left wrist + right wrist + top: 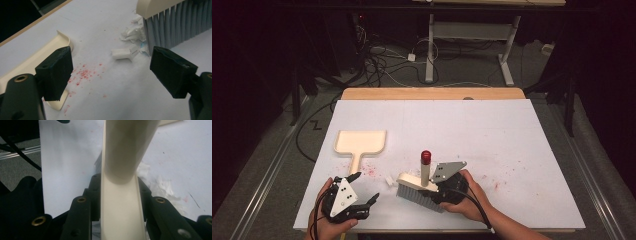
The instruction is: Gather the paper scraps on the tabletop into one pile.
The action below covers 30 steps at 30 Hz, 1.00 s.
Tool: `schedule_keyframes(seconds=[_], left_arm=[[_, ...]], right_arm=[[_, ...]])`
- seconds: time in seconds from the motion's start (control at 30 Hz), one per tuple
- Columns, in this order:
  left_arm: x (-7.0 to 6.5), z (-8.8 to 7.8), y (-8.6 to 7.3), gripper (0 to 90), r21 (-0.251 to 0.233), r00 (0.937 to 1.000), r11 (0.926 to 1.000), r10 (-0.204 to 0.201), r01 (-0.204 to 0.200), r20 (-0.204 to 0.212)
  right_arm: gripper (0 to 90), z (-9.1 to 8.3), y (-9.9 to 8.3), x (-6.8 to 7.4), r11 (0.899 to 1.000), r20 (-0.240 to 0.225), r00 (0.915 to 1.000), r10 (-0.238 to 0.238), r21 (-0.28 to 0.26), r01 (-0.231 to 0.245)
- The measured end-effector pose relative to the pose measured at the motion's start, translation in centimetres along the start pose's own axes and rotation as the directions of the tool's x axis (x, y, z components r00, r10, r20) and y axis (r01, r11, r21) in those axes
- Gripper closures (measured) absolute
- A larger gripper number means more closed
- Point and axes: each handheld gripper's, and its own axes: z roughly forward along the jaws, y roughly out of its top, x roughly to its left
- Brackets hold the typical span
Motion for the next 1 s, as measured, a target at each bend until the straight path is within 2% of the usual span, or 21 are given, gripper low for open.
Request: schedule_keyframes(seconds=[0.07, 0.3, 0.4, 0.43, 0.53, 0.6, 0.77, 0.83, 0.87, 0.9, 1.0], left_arm=[[0.0, 0.1, 0.0, 17.6, 0.001, 1.0, 1.0, -0.002, 0.002, 0.002], [0.0, 0.1, -0.1, 17.6, 0.0, 1.0, 1.0, -0.002, 0.002, 0.002], [0.1, -0.1, 0.0, 17.6, -0.003, 1.0, 1.0, -0.007, 0.007, -0.005], [0.2, -0.1, 0.0, 17.6, -0.005, 0.9999, 0.9999, -0.009, 0.009, -0.007], [0.4, -0.3, -0.1, 17.6, -0.012, 0.9996, 0.9997, -0.022, 0.022, -0.018], [0.7, -0.4, -0.1, 17.6, -0.025, 0.9993, 0.9994, -0.023, 0.022, -0.031], [1.2, -1.0, -0.2, 17.6, -0.056, 0.9974, 0.9974, -0.047, 0.044, -0.055], [1.2, -1.2, -0.3, 17.6, -0.063, 0.9968, 0.9966, -0.057, 0.053, -0.057], [1.3, -1.2, -0.3, 17.6, -0.064, 0.9968, 0.9965, -0.057, 0.054, -0.055], [1.3, -1.2, -0.3, 17.6, -0.063, 0.997, 0.9966, -0.056, 0.053, -0.054], [1.2, -1.1, -0.3, 17.6, -0.057, 0.9976, 0.9971, -0.052, 0.049, -0.046]], right_arm=[[68.1, -0.3, -0.1, -0.5, 1.0, 0.014, 0.9999, 0.01, -0.001, -0.01], [68.2, -1.4, 0.1, -0.7, 1.0, 0.063, 0.9978, 0.018, -0.003, -0.018], [68.2, -1.8, 0.6, -0.7, 0.999, 0.062, 0.9976, 0.029, -0.039, -0.027], [68.2, -2.0, 1.1, -0.5, 0.996, 0.05, 0.9974, 0.052, -0.071, -0.049], [68.2, -1.9, 1.7, -0.3, 0.994, 0.039, 0.9972, 0.064, -0.096, -0.06], [68.2, -1.5, 2.5, 0.1, 0.992, 0.046, 0.9971, 0.06, -0.115, -0.054], [68.2, 0.7, 4.7, 1.3, 0.987, 0.009, 0.9966, 0.082, -0.141, -0.08], [68.2, 2.0, 5.5, 1.8, 0.985, -0.011, 0.9944, 0.105, -0.139, -0.105], [68.2, 3.3, 6.0, 2.4, 0.986, -0.024, 0.9929, 0.116, -0.119, -0.118], [68.2, 3.3, 6.0, 2.4, 0.986, -0.024, 0.9929, 0.116, -0.119, -0.118], [68.2, 5.1, 6.1, 2.7, 0.987, 0.009, 0.9909, 0.134, -0.088, -0.133]])
